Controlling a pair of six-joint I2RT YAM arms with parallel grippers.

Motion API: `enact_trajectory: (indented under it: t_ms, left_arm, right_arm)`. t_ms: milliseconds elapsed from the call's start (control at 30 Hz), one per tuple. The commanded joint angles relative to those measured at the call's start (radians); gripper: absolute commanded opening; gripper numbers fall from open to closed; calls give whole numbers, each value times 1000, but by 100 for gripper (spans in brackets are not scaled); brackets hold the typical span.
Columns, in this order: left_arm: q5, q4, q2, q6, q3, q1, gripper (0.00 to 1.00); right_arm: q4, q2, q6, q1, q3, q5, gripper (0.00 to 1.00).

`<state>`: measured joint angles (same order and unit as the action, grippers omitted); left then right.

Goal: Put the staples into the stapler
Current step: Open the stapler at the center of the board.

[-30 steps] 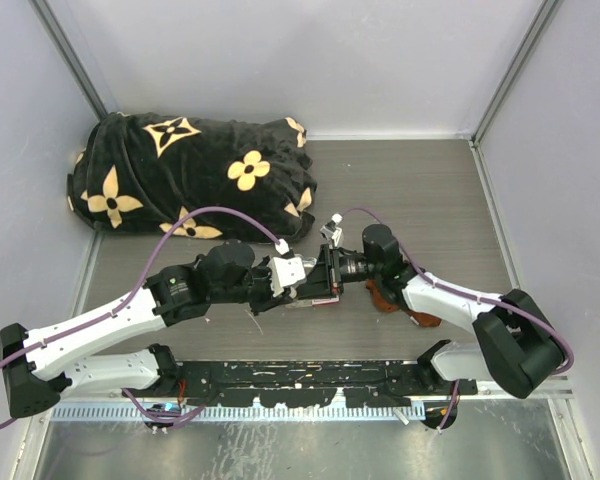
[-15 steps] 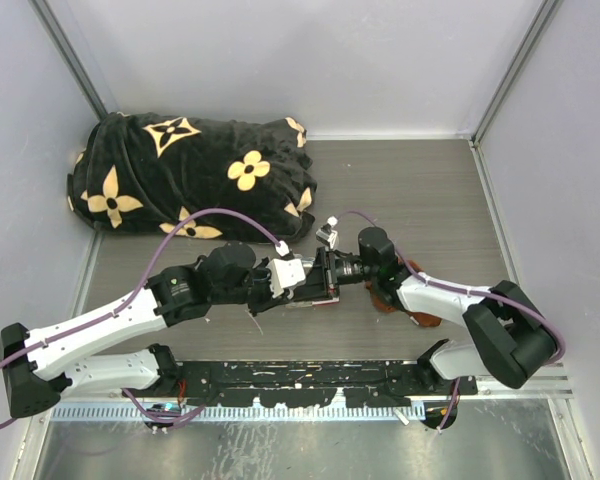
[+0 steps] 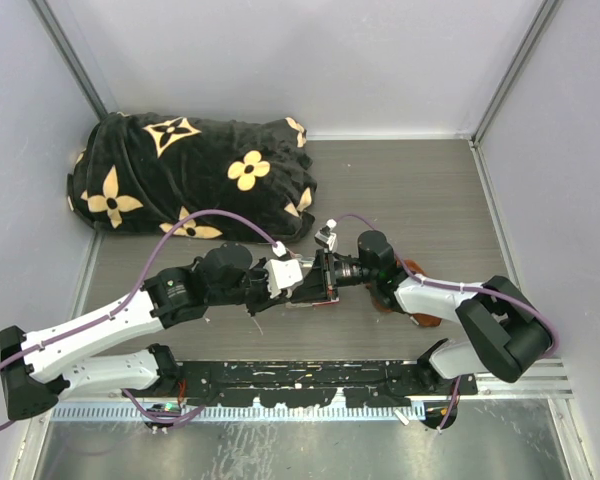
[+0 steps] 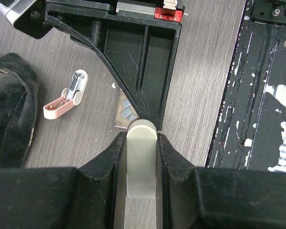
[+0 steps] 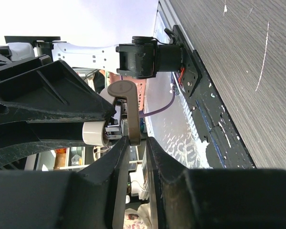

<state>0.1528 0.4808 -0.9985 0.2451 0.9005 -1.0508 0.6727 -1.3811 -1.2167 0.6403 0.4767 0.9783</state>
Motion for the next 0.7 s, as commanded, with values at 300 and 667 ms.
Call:
enact_trajectory:
  t_ms: [300,667]
  left_arm:
    - [47,-115,32,0,10,-2,0]
    - [42,-112,27,1,10,-2,0]
  right_arm:
    - [121,-20,-51,27,48,-13,25]
    - [287,-50,-129,38,46,-28,1]
